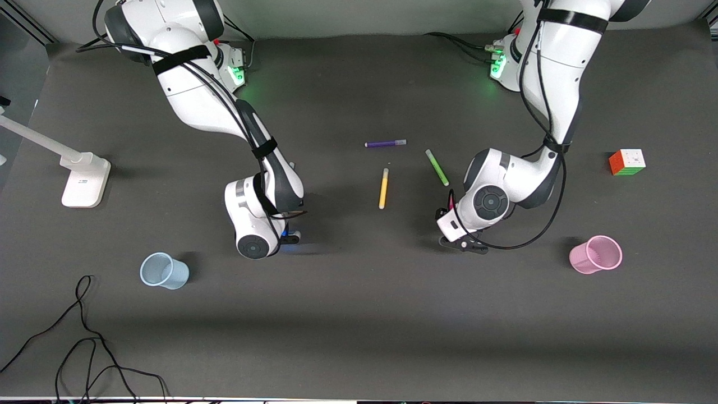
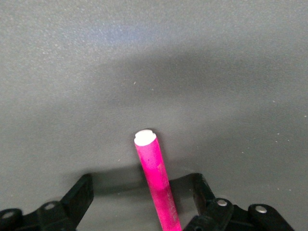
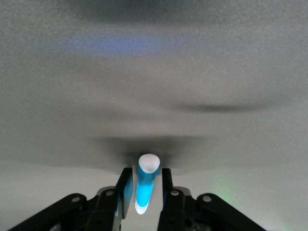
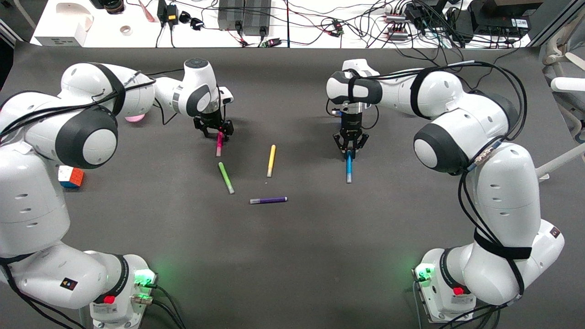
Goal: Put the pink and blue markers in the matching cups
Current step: 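Carry the blue marker toward the blue cup while the left gripper carries pink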
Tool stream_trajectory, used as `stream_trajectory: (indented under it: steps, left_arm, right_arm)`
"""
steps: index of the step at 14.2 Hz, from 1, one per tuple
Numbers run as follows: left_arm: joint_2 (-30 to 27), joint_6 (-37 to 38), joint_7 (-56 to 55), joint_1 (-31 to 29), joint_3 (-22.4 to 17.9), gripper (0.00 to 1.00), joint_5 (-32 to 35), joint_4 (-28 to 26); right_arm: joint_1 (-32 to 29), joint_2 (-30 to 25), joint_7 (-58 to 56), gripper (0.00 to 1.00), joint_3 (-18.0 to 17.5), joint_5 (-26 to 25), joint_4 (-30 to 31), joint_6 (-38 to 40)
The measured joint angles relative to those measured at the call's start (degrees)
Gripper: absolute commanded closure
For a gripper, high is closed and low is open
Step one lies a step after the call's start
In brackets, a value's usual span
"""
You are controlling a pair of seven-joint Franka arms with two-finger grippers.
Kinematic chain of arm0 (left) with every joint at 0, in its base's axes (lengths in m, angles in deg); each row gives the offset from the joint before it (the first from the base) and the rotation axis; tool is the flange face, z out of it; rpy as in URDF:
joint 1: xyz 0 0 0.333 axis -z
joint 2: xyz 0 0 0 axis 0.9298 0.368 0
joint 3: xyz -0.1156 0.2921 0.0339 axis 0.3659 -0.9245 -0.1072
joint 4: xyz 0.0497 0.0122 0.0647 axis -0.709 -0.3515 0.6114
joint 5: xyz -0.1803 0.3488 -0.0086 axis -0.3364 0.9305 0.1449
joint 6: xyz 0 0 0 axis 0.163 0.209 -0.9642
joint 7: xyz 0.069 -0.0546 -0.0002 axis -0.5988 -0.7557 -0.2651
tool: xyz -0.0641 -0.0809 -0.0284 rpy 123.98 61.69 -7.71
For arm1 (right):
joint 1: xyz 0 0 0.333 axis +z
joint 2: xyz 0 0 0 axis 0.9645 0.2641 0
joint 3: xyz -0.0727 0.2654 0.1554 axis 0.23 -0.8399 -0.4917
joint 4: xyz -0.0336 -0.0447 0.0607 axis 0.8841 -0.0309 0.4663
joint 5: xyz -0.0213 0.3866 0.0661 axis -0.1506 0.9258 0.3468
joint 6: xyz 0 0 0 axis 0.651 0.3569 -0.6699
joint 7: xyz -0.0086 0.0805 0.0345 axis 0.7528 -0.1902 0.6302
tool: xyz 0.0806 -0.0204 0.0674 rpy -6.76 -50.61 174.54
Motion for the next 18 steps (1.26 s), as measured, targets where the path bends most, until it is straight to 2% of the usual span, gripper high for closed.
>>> stream_trajectory:
  steps: [1,2,4,5,6,8,10,11,13,16,18]
  left_arm:
    - [-0.26,0.02,0.00,0.00,0.03,0.20,0.00,-0.27]
    - [-0.39,0.09,0.00,0.00,0.05,0.28,0.00,-0.33]
    - [-0.62,0.53,-0.01,0.00,0.08,0.47,0.00,-0.33]
    - [-0.77,0.77,-0.04,0.01,0.13,0.53,-0.01,-0.35]
    - [-0.90,0.85,-0.07,0.03,0.22,0.54,-0.02,-0.37]
    - [-1.18,0.96,-0.08,0.08,0.29,0.66,-0.04,-0.41]
    - [-1.27,0.96,-0.10,0.14,0.37,0.84,-0.06,-0.53]
    - [-1.40,0.96,-0.10,0.15,0.37,0.98,-0.06,-0.59]
    - [-1.52,0.96,-0.10,0.18,0.40,1.00,-0.07,-0.75]
    - [-1.87,0.88,-0.11,0.12,0.34,1.00,-0.08,-0.57]
    - [-2.88,2.65,-0.10,0.00,0.20,1.00,-0.08,0.61]
  right_arm:
    - [0.00,0.00,0.00,0.97,0.00,0.00,0.00,0.00]
    - [0.00,0.00,0.00,1.00,0.01,0.00,0.00,0.00]
    - [-0.02,-0.05,0.00,1.00,0.15,0.00,-0.02,0.00]
    - [-0.08,-0.06,0.00,1.00,0.34,0.00,-0.06,-0.01]
    - [-0.18,-0.11,0.00,1.00,0.62,0.00,-0.11,-0.02]
    - [-0.81,-0.26,0.00,1.00,1.05,0.00,-0.34,-0.10]
    - [-2.02,-0.47,0.00,1.00,1.33,0.00,-1.18,-0.15]
    - [-2.79,-0.84,0.00,1.00,1.41,0.00,-1.86,-0.18]
    - [-3.90,-2.44,0.00,1.00,2.51,0.00,-3.58,-0.03]
    - [-3.98,-6.18,0.01,1.00,6.19,-0.36,-6.62,0.17]
    - [-3.99,-8.89,0.21,1.00,8.27,-2.72,-8.32,0.45]
